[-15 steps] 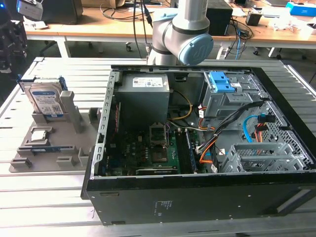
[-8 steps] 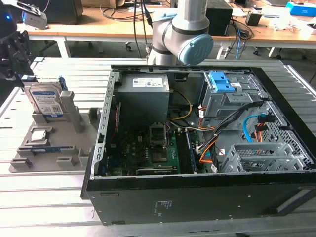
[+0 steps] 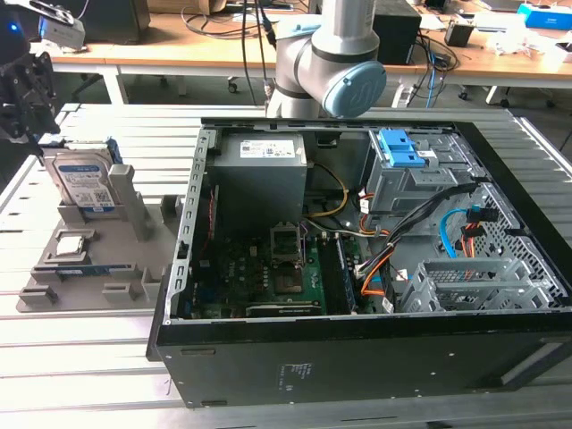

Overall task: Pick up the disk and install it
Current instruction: 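Pick up the disk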

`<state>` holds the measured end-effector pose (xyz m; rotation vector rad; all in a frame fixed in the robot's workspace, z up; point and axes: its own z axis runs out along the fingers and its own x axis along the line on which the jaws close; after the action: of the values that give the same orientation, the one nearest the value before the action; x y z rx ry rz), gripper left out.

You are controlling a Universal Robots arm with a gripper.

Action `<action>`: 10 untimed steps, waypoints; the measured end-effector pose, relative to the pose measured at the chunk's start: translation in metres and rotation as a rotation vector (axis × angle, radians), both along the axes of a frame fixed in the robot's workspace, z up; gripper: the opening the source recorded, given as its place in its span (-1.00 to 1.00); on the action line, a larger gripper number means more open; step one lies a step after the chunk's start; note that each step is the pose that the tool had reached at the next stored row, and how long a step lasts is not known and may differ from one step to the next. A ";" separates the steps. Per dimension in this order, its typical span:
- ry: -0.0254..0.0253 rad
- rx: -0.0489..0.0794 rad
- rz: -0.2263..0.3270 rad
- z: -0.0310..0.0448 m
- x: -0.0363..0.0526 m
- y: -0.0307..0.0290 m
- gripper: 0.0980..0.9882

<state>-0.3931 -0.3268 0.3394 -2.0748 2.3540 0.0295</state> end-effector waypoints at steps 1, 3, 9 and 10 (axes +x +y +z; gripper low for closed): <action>0.0003 -0.001 0.003 0.0000 0.0018 0.0035 0.00; 0.0002 -0.002 0.006 -0.0003 0.0037 0.0076 0.00; 0.0022 -0.002 0.023 -0.0005 0.0100 0.0111 0.00; 0.0034 -0.002 0.034 -0.0006 0.0122 0.0111 0.00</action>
<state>-0.3809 -0.3157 0.3387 -2.1177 2.3215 0.0303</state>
